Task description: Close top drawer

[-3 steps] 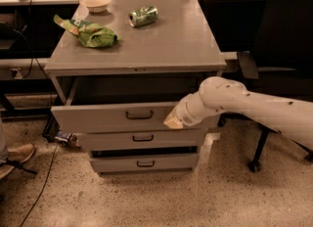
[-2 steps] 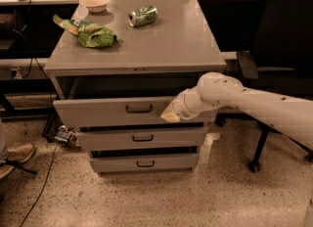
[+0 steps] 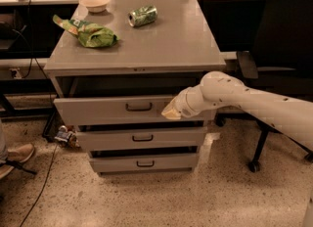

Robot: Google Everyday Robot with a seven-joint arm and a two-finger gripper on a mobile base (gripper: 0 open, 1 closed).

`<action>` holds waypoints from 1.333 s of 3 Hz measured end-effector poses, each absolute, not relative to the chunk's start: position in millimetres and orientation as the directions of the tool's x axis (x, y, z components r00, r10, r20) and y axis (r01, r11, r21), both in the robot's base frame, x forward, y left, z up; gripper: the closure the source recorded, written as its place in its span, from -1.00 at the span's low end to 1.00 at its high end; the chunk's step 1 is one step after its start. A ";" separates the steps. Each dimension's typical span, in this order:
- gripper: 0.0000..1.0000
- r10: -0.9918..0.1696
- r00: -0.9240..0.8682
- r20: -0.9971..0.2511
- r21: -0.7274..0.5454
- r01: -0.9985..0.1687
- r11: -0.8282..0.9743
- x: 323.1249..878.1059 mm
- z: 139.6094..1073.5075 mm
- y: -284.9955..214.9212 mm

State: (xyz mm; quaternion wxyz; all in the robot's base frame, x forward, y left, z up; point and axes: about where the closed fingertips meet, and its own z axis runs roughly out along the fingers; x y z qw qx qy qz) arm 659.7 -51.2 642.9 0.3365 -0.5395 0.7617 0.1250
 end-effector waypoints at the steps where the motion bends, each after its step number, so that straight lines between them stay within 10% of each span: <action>1: 1.00 -0.725 -0.192 -0.662 -0.174 -0.901 0.397 662.1 642.9 -55.1; 4: 1.00 -0.722 -0.191 -0.665 -0.173 -0.901 0.397 662.9 642.8 -54.5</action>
Offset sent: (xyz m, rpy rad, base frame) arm 0.0285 0.0032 0.0138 0.0721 -0.0539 -0.0075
